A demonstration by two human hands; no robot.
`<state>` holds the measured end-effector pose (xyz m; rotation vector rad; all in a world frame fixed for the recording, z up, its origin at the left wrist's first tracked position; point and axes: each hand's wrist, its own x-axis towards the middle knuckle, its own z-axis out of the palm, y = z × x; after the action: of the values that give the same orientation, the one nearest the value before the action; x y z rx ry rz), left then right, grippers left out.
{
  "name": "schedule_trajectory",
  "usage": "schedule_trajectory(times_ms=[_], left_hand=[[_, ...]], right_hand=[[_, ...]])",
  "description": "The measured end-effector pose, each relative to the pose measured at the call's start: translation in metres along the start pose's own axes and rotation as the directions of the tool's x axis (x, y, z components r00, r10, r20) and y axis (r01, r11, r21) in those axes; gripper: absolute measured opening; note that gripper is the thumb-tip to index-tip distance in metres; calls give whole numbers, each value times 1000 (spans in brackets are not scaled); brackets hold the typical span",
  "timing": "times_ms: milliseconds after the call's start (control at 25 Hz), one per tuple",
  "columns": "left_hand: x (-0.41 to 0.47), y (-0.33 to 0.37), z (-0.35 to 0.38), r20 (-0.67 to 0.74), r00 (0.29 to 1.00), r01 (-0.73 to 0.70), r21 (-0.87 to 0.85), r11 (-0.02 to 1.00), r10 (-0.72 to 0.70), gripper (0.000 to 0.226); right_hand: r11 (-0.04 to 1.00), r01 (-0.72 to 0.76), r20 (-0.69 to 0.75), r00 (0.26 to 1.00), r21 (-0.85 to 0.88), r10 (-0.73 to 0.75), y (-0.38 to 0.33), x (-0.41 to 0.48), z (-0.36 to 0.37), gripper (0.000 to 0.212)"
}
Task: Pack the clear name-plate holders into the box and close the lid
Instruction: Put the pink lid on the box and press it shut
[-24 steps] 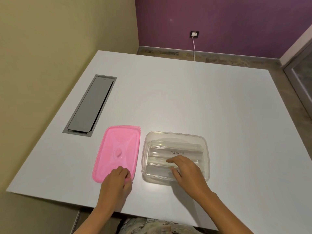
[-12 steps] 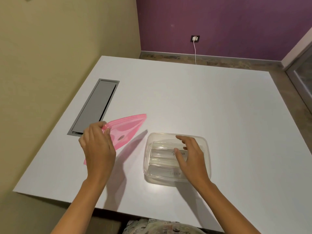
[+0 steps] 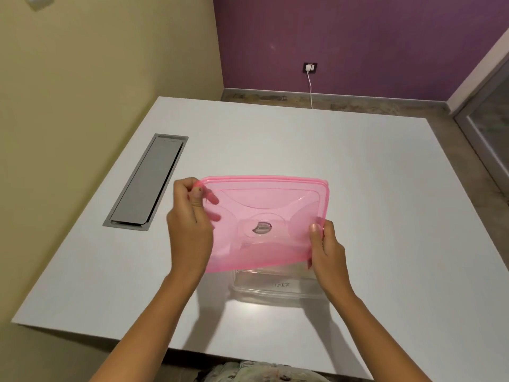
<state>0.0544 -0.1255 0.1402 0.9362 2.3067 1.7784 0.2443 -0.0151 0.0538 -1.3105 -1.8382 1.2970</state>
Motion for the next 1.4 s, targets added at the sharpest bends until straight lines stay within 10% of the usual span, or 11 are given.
schedule_trajectory(times_ms=[480, 1400], left_hand=[[-33, -58, 71, 317, 943, -12, 338, 941, -102, 17], [-20, -100, 78, 216, 956, 25, 617, 787, -200, 22]], right_hand=[[866, -326, -324, 923, -379, 206, 65, -27, -26, 35], [843, -290, -349, 928, -453, 131, 65, 21, 1, 31]])
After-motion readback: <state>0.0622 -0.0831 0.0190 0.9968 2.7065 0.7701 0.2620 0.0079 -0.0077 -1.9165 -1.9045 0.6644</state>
